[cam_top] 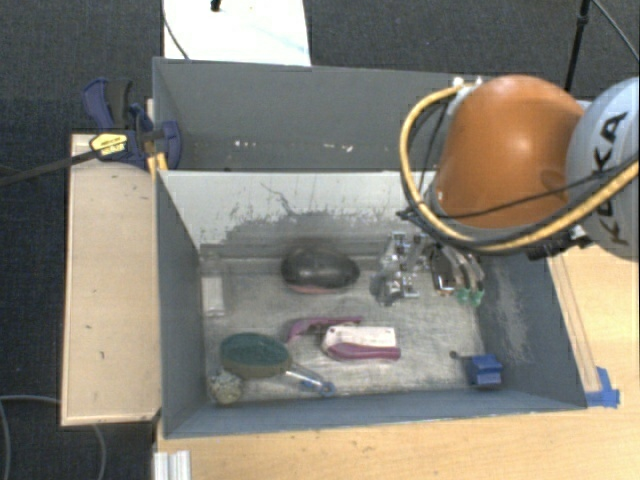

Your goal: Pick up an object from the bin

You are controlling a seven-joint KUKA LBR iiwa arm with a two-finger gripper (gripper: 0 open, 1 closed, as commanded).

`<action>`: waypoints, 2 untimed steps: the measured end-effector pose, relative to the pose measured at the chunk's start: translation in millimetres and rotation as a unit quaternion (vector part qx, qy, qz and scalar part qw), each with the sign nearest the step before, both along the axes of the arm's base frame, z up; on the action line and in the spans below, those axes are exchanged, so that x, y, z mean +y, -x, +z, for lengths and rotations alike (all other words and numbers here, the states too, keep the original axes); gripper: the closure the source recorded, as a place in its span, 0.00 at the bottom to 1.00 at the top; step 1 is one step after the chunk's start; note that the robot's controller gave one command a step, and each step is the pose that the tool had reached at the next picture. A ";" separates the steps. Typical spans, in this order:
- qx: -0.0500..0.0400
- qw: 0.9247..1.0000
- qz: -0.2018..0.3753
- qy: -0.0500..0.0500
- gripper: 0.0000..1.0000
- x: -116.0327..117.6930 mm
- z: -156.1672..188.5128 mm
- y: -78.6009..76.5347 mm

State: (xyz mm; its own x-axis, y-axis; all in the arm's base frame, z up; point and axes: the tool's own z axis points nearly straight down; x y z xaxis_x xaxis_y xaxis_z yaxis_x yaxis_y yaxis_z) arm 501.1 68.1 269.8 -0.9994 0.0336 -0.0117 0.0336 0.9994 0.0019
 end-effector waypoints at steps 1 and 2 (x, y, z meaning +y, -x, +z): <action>0.004 1.000 0.000 0.000 0.00 -0.1 -4.6 1.4; 0.008 1.000 0.031 0.001 0.00 7.4 -164.5 10.9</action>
Offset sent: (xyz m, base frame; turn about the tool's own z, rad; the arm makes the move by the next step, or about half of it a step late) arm 0.0000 0.0000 0.0000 0.0000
